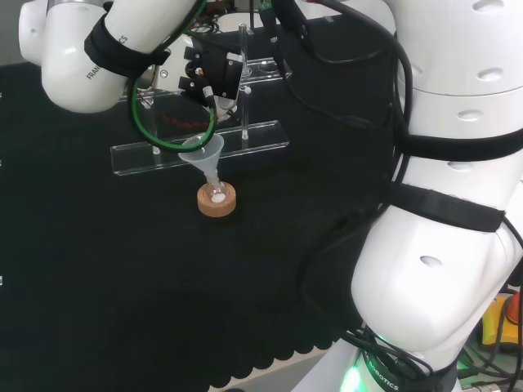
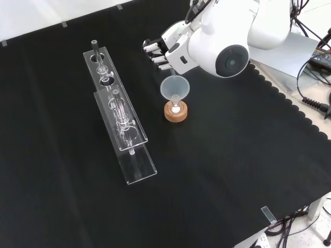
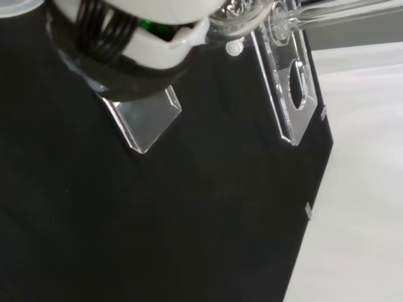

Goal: Pour all the NaCl from the weighing funnel into the round-bottom flask.

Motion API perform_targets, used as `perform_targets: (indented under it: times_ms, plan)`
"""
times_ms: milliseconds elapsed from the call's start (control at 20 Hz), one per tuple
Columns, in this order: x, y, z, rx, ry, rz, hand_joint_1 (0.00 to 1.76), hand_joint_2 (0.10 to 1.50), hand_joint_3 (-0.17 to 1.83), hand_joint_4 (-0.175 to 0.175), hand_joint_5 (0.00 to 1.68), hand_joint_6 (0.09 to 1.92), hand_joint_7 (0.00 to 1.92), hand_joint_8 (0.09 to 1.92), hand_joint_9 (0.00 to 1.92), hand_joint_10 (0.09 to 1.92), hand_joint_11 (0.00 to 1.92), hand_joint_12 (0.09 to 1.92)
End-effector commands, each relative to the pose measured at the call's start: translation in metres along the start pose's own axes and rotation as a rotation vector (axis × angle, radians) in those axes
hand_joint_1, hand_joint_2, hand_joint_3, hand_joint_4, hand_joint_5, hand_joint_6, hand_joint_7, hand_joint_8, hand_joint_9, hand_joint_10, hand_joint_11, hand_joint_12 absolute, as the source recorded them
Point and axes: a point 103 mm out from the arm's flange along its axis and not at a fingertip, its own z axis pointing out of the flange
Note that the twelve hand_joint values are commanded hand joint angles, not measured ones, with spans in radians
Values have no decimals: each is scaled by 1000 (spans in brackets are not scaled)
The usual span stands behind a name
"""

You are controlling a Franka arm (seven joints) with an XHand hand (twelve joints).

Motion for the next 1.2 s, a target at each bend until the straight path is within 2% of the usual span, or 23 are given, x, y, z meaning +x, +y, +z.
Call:
perform_targets:
  times_ms: [50, 350, 500, 750, 1200]
  plan:
    - [-1, 0, 2, -22, -11, 0, 1091, 693, 716, 162, 1135, 939, 902, 670, 1147, 397, 787, 1019]
    - [-3, 4, 9, -7, -35, 6, 1090, 694, 714, 164, 1133, 940, 901, 672, 1144, 399, 769, 1036]
    - [-2, 1, 3, -9, -55, 14, 1090, 695, 713, 164, 1133, 940, 901, 673, 1143, 400, 767, 1038]
    - [1, -3, -6, -9, -54, 15, 1090, 695, 713, 165, 1133, 941, 901, 673, 1142, 400, 766, 1040]
    - [2, -2, -3, -8, -42, 12, 1088, 696, 713, 168, 1132, 942, 900, 673, 1141, 401, 764, 1043]
